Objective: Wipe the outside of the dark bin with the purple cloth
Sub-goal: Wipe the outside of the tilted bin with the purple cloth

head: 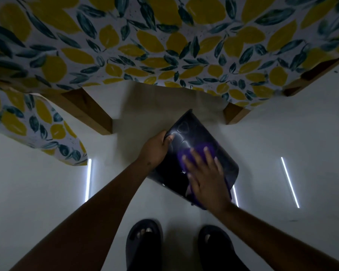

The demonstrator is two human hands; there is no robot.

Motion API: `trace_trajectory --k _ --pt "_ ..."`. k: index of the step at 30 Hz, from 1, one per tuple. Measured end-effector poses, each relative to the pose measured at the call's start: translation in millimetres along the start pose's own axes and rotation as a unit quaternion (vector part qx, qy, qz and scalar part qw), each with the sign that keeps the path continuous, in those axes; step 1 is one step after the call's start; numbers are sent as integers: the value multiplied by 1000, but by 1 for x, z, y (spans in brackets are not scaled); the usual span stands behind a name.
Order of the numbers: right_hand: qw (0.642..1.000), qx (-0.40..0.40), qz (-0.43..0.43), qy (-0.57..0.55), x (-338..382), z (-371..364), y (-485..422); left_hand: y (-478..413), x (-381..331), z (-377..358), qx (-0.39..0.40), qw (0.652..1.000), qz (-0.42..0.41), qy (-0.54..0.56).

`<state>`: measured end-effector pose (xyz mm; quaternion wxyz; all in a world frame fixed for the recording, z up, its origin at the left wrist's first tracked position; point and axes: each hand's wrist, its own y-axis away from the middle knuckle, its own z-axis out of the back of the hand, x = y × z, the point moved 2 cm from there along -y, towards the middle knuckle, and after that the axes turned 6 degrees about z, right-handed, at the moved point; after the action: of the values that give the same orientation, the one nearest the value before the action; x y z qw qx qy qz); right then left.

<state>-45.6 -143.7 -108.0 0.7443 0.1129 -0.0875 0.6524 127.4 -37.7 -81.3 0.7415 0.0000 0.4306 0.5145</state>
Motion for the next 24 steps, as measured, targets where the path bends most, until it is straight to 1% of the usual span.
trace_trajectory --k 1,2,3,6,7,9,10,11,12,14,15,17,19,20,21,23,24 --pt "999 6 40 14 7 -5 8 -2 0 0 -1 1000 -2 1" --pt "998 1 56 5 8 -5 7 -2 -1 1 1 1000 -4 4" --pt "999 -7 49 -16 4 -2 -1 -3 -3 1 7 1000 -6 10" --pt "995 -41 -47 -81 -15 11 -40 -1 -5 1 15 1000 -4 20" --pt "986 -44 -92 -133 -28 14 -55 1 -4 0 11 1000 -3 19" --pt "953 -38 -165 -252 -51 17 -72 5 -2 0 -2 1000 -3 13" --pt "944 -38 -181 -275 -56 17 -71 5 -2 -1 -7 1000 -3 10" --pt "947 -35 -184 -260 -55 16 -63 5 -2 -1 -10 1000 -2 10" --pt "962 -34 -170 -213 -46 13 -50 4 -3 -1 -11 1000 -1 11" --pt "993 -22 -88 -75 -14 8 -17 3 -2 -1 -10 1000 3 14" --pt "998 -13 -47 -34 -1 7 -7 3 -1 0 -7 1000 3 17" --pt "1000 -5 -5 -25 2 4 -12 7 4 0 -1 1000 2 24" --pt "998 -19 -22 -51 -11 7 -34 10 6 -1 -1 1000 0 24" --pt "996 -28 -47 -75 -19 10 -46 10 5 -1 -3 1000 -3 23" --pt "989 -35 -82 -115 -29 13 -56 8 3 -1 -4 1000 -3 24" --pt "965 -57 -159 -199 -47 16 -62 6 -1 -1 -7 1000 -4 21" --pt "957 -66 -184 -213 -50 17 -57 5 -4 -1 -7 1000 -1 18"
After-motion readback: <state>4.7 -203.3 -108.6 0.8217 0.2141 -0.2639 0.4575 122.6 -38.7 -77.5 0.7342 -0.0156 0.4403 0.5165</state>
